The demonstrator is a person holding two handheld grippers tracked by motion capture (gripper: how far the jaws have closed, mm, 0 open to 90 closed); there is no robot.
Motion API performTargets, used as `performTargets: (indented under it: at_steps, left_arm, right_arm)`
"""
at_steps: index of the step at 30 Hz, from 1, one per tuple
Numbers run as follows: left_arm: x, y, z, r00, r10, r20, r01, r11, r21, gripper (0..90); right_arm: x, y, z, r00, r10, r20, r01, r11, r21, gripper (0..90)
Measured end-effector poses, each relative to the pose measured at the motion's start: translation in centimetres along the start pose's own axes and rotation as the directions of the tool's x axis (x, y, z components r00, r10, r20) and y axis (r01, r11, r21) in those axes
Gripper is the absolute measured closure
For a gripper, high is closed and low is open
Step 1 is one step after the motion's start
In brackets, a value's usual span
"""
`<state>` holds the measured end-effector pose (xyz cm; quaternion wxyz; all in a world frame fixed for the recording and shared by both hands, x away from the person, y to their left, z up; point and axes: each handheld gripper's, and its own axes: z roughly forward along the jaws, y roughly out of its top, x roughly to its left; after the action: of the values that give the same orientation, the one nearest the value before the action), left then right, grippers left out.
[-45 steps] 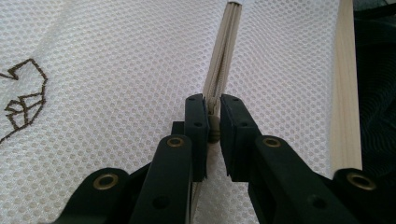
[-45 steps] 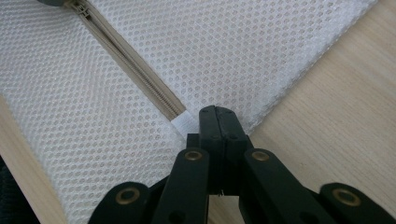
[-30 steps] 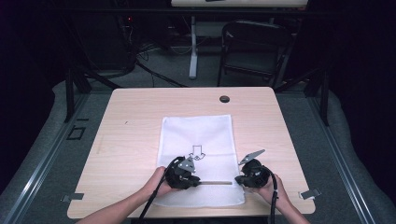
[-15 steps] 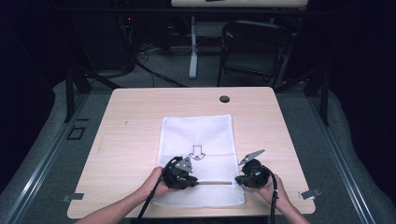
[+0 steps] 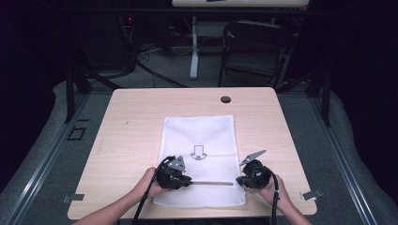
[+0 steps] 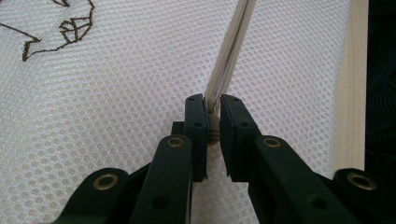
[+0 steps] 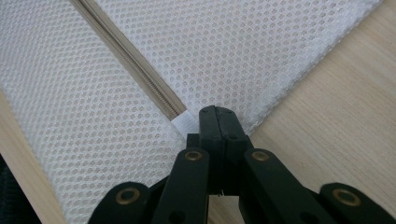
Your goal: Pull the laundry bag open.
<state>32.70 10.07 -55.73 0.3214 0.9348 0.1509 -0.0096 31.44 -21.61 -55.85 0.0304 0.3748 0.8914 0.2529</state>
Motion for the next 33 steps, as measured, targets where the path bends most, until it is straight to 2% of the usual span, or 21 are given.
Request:
performTargets:
  at_steps: [6,9,11,13,16,18,25,33]
  left_arm:
    - [0.35,-0.37,-0.33,0.9999,-0.010,-0.012,0.010,0.9998,0.016,81.9]
    - [0.36,-0.60,-0.56,0.9998,-0.019,-0.011,0.019,0.9998,0.010,81.8]
    - [0.29,-0.65,-0.58,0.9999,-0.005,-0.012,0.005,0.9999,0.013,81.8]
    - [0.27,-0.78,-0.76,0.9998,-0.018,0.000,0.018,0.9998,-0.007,81.9]
    - [0.22,-0.75,-0.97,0.9998,-0.012,-0.014,0.012,0.9999,0.003,81.8]
    - [0.25,-0.81,-0.85,0.9999,-0.015,-0.001,0.015,0.9999,-0.004,81.8]
    - [0.28,-0.86,-0.97,0.9998,-0.017,-0.007,0.017,0.9998,0.010,81.9]
    - [0.31,-0.92,-0.94,0.9998,-0.018,0.009,0.018,0.9998,-0.001,81.8]
  right_arm:
    - [-0.05,-0.10,-0.01,1.0000,-0.001,0.002,0.001,1.000,-0.005,90.0]
    - [-0.04,-0.08,0.02,1.0000,-0.003,0.003,0.003,1.000,-0.008,90.0]
    - [-0.09,0.01,-0.01,0.9999,-0.011,-0.002,0.011,1.000,0.003,90.0]
    - [-0.01,0.04,0.02,0.9999,-0.005,-0.010,0.005,1.000,0.000,90.0]
    - [0.05,0.09,0.03,0.9999,0.001,-0.010,-0.001,1.000,0.002,90.0]
    - [0.02,0.10,0.03,0.9999,0.002,-0.011,-0.002,1.000,0.002,90.0]
    - [0.03,0.11,0.04,0.9999,0.002,-0.012,-0.002,1.000,0.003,90.0]
    - [0.00,0.13,-0.02,0.9999,-0.014,0.005,0.014,1.000,0.015,90.0]
